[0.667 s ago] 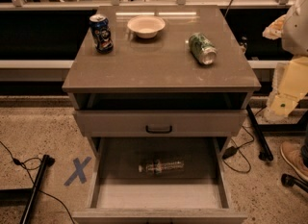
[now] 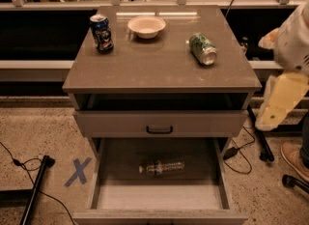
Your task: Pick water bottle from middle drawer and place on counter
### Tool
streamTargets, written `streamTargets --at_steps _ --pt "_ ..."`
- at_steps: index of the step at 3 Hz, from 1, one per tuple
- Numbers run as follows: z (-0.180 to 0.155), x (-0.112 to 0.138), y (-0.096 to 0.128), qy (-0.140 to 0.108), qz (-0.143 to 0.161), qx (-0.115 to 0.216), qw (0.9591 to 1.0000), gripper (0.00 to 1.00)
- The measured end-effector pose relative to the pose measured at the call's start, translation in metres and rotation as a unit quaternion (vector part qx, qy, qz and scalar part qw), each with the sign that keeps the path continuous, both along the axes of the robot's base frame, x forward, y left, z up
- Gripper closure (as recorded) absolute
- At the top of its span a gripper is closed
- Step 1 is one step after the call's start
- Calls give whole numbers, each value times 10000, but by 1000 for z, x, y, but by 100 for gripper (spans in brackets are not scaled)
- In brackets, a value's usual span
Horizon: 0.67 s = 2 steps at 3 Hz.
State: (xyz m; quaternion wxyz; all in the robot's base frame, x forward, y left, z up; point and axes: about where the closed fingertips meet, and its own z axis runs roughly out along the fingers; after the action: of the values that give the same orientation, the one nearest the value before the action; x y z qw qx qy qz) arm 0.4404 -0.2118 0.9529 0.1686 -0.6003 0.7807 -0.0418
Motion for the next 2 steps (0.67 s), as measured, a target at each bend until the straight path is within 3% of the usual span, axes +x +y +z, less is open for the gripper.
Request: streamTargets --at_steps 1,2 --pt "-52 -15 26 -108 377 160 9991 0" --pt "-80 -16 30 -126 430 138 9989 0"
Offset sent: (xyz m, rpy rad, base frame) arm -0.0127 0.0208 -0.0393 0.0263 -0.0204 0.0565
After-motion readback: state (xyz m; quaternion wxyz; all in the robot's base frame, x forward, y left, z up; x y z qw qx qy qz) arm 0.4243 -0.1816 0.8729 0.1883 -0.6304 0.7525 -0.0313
